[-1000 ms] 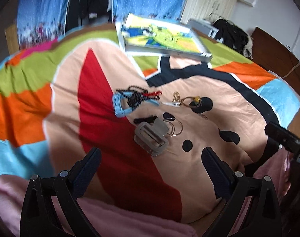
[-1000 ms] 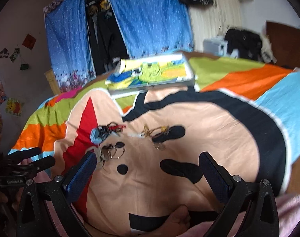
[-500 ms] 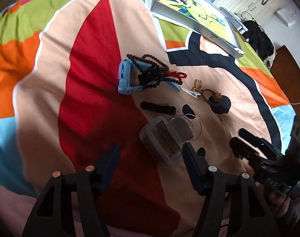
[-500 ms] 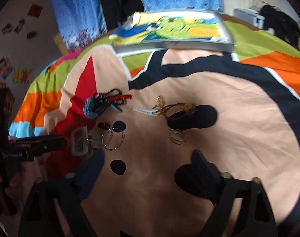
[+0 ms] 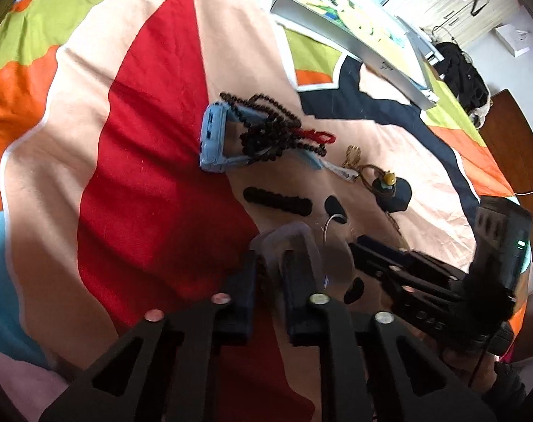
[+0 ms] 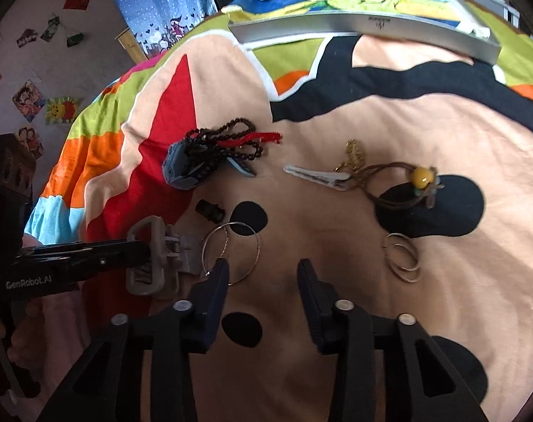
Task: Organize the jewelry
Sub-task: 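Grasp the clear plastic hair clip with the left tool while the right tool grasps a silver hoop earring, then carry the clip and hoop into the silver tray and open both tools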
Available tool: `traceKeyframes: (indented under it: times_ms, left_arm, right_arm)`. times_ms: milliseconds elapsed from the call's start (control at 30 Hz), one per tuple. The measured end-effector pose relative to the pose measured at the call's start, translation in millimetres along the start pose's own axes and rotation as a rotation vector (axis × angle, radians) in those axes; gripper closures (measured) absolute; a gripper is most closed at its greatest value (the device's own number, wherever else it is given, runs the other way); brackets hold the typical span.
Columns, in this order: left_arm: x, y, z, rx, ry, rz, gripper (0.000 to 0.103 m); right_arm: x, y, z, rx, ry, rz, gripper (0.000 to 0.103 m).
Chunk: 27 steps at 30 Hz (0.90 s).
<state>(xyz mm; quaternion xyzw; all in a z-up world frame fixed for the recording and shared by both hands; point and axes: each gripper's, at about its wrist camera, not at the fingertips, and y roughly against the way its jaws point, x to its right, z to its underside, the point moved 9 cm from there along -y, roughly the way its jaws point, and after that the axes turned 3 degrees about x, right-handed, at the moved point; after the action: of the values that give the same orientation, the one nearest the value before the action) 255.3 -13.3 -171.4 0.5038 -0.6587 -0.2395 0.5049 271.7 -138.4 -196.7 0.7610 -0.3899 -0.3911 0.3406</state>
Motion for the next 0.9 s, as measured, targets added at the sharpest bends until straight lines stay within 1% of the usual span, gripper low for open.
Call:
traceKeyframes:
  times_ms: [100, 167, 267, 367, 467, 600, 767, 900]
  left_arm:
    - [7, -1, -1, 0.015, -0.026, -0.011, 0.097]
    - [11, 1, -1, 0.031, -0.044, -0.016, 0.097]
    - [16, 5, -3, 0.065, -0.061, -0.022, 0.097]
    - [22, 12, -4, 0.115, -0.089, -0.029, 0.098]
    - [30, 20, -8, 0.162, -0.112, -0.029, 0.098]
    - [37, 26, -23, 0.184, -0.089, -0.013, 0.098]
    - [43, 38, -64, 0.238, -0.061, 0.001, 0.098]
    - [55, 40, -118, 0.292, -0.071, 0.000, 0.098]
  right_arm:
    - [1, -10, 1, -0.020, -0.020, -0.009, 0.078]
    - [0, -13, 0, -0.021, -0.035, -0.026, 0.093]
    - [0, -10, -2, -0.005, -0.039, -0.026, 0.098]
    - [-1, -3, -3, 0.028, -0.029, -0.011, 0.099]
    - [-3, 9, -9, 0.088, -0.002, 0.015, 0.099]
    - [-8, 28, -20, 0.178, 0.027, 0.044, 0.099]
    - [-9, 54, -43, 0.284, 0.024, 0.048, 0.099]
    - [4, 74, -79, 0.365, 0.013, 0.059, 0.099]
